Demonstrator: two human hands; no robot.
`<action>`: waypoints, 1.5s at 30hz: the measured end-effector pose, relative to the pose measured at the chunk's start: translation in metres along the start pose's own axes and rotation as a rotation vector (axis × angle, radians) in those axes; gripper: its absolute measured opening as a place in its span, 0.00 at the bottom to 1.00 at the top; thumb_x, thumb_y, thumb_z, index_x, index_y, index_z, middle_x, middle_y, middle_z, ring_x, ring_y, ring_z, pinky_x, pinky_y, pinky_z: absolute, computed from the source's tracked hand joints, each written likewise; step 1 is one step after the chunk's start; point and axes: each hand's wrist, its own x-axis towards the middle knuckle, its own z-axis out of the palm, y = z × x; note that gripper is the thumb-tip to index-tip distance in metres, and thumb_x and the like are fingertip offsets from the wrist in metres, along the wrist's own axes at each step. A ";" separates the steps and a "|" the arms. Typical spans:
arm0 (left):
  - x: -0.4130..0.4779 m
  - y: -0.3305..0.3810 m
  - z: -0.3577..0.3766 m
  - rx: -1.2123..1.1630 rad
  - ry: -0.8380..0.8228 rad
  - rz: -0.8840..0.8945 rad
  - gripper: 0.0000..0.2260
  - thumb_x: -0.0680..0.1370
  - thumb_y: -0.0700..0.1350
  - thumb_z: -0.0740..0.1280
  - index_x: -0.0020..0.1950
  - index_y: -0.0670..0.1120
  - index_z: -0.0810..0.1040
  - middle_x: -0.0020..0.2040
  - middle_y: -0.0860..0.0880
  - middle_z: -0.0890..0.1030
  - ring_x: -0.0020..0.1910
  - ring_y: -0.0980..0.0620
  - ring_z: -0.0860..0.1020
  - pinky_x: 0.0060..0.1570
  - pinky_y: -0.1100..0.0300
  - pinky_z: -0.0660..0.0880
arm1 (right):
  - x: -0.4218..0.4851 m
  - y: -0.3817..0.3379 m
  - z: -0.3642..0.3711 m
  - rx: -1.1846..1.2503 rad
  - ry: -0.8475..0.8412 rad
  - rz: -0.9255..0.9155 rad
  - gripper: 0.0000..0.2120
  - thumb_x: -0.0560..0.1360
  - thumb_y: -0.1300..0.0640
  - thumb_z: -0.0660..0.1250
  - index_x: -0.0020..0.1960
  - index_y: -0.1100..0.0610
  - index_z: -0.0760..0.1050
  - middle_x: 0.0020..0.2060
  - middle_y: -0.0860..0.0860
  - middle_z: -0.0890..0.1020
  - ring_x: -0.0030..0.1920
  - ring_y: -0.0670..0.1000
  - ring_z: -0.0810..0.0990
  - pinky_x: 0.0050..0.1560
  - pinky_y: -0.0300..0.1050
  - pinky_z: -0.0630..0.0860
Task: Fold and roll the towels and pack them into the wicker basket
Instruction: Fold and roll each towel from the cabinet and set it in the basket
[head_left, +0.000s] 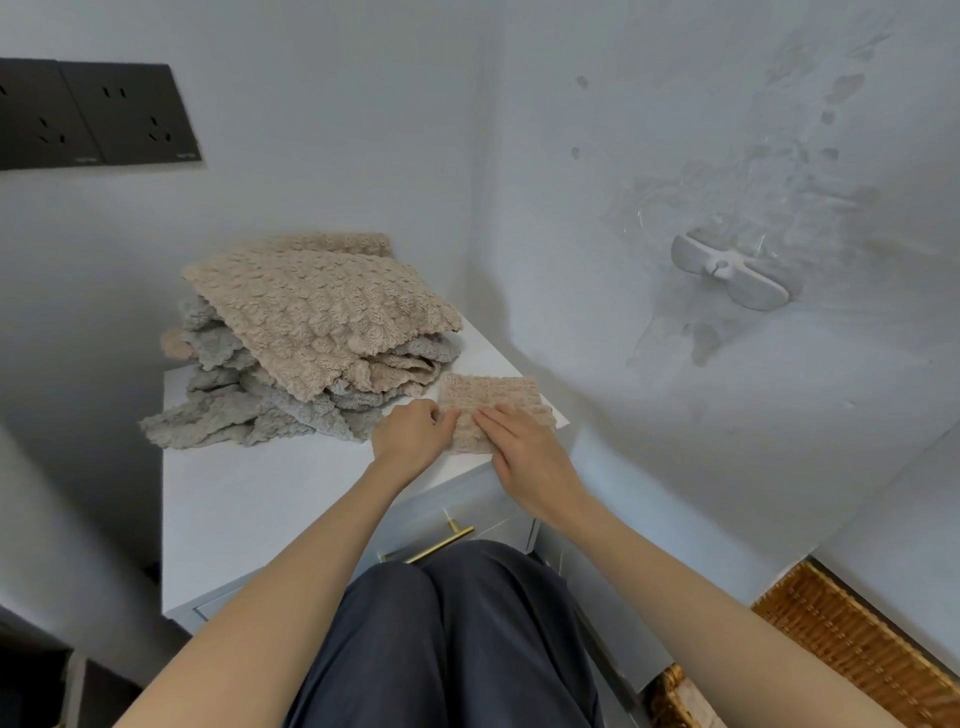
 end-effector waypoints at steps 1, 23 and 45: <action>0.000 0.001 0.000 0.018 0.006 0.000 0.20 0.78 0.59 0.59 0.43 0.44 0.78 0.44 0.47 0.82 0.45 0.46 0.79 0.43 0.55 0.73 | -0.001 0.001 0.003 -0.021 -0.027 0.008 0.22 0.81 0.63 0.55 0.75 0.59 0.61 0.74 0.53 0.64 0.75 0.52 0.59 0.75 0.42 0.46; -0.019 -0.018 -0.014 0.214 -0.069 0.508 0.24 0.76 0.48 0.65 0.72 0.50 0.69 0.69 0.51 0.72 0.69 0.51 0.67 0.66 0.55 0.65 | -0.003 0.044 -0.007 -0.140 -0.149 0.023 0.24 0.81 0.63 0.56 0.75 0.53 0.59 0.73 0.50 0.65 0.72 0.51 0.64 0.64 0.47 0.69; 0.004 0.005 -0.008 0.065 -0.149 0.094 0.16 0.82 0.57 0.52 0.48 0.45 0.68 0.44 0.46 0.77 0.44 0.45 0.74 0.44 0.52 0.68 | 0.032 0.064 -0.023 0.347 -0.114 0.534 0.14 0.75 0.45 0.65 0.43 0.57 0.76 0.38 0.50 0.78 0.40 0.51 0.75 0.38 0.44 0.68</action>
